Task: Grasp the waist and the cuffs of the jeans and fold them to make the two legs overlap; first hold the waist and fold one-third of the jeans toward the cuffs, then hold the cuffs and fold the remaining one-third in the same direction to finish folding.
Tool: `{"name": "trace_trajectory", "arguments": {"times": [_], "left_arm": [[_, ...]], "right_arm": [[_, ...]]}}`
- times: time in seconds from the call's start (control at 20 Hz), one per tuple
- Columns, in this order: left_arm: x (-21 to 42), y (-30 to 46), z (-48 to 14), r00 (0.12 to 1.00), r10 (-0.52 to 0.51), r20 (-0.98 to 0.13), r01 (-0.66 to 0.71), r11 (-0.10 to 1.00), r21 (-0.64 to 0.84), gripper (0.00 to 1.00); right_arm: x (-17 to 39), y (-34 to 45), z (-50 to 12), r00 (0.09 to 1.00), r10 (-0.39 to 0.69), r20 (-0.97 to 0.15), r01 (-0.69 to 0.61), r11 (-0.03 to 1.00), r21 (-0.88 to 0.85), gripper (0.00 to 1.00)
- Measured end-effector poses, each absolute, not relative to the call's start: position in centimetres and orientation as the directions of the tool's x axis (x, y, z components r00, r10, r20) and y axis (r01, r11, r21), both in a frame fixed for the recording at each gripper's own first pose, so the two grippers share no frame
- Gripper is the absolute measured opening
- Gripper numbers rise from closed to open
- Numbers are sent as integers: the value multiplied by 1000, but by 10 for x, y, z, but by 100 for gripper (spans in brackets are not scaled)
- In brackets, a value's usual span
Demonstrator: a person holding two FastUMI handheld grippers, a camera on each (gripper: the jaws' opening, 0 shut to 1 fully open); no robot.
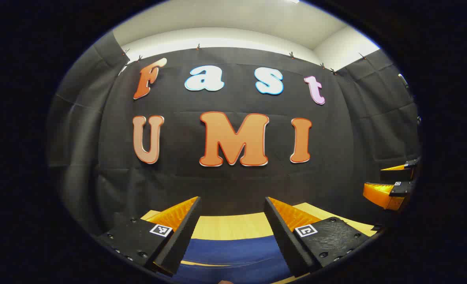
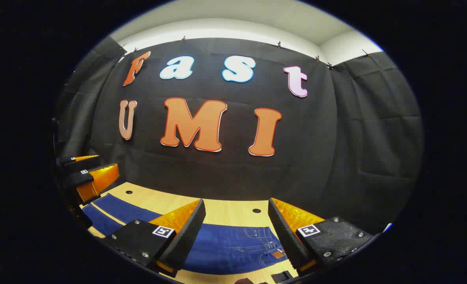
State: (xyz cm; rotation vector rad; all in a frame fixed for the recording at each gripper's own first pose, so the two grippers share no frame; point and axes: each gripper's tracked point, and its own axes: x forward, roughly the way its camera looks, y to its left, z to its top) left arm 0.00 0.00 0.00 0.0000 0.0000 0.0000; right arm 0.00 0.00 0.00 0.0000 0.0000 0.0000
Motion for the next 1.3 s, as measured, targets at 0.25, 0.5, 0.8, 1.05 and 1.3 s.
{"name": "trace_trajectory", "arguments": {"times": [0.25, 0.5, 0.8, 1.05, 1.3], "left_arm": [[-5, 57, 12, 997, 80, 16, -80, 997, 18, 97], [-10, 87, 15, 984, 174, 46, -176, 984, 38, 96], [-5, 76, 15, 964, 255, 73, -257, 966, 18, 96], [0, 78, 1, 937, 346, 45, -349, 930, 115, 96], [2, 100, -22, 924, 384, 8, -381, 915, 131, 100]], "right_arm": [[3, 25, 5, 998, 57, 8, -57, 998, -17, 98], [14, 38, -8, 995, 95, -7, -95, 995, -17, 98], [42, 43, -22, 980, 198, -13, -198, 980, 2, 98], [68, 1, -44, 980, 187, -62, -186, 982, 23, 98], [79, -37, -67, 986, 125, -106, -120, 991, 58, 98]]}}
